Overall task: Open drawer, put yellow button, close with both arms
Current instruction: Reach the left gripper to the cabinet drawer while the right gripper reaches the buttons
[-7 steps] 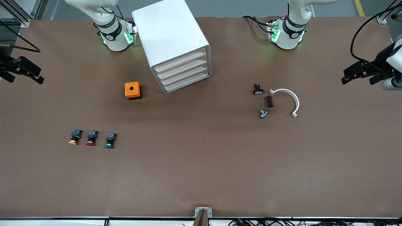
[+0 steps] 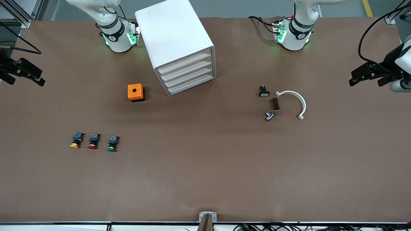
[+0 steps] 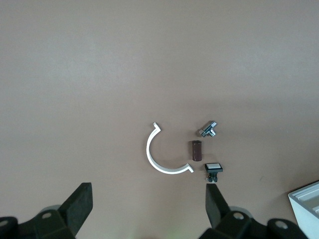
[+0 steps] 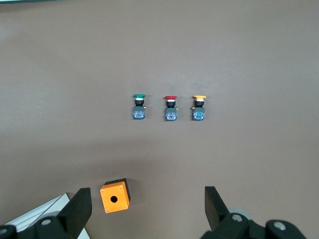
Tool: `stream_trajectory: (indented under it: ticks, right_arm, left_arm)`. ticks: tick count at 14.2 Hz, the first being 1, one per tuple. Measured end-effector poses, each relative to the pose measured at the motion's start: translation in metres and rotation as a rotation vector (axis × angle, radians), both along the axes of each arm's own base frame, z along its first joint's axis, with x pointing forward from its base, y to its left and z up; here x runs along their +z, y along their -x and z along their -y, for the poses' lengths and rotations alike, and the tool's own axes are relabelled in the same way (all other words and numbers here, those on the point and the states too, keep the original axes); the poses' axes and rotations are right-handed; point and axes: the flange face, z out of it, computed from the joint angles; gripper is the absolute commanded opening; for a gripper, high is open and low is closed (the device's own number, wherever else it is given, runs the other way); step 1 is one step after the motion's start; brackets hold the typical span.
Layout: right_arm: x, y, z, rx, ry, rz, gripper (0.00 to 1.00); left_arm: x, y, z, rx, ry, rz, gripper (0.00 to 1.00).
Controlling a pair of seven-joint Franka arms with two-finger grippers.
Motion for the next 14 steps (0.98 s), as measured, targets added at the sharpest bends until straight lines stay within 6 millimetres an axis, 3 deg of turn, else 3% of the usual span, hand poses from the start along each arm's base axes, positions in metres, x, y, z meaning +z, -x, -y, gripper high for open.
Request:
stream_trajectory:
  ticks: [4, 9, 14]
  right_arm:
    - [-0.022, -0.013, 0.001, 0.001, -0.002, -0.028, 1.0]
    - [-0.069, -0.04, 0.011, -0.014, -0.005, -0.033, 1.0]
    - [-0.105, -0.057, 0.018, -0.023, -0.008, -0.059, 1.0]
  left_arm:
    - [-0.003, -0.001, -0.002, 0.003, 0.0, -0.008, 1.0]
    - [-0.019, -0.005, -0.001, 0.001, -0.002, -0.044, 1.0]
    - [-0.051, -0.014, 0.024, -0.032, -0.007, -0.123, 1.0]
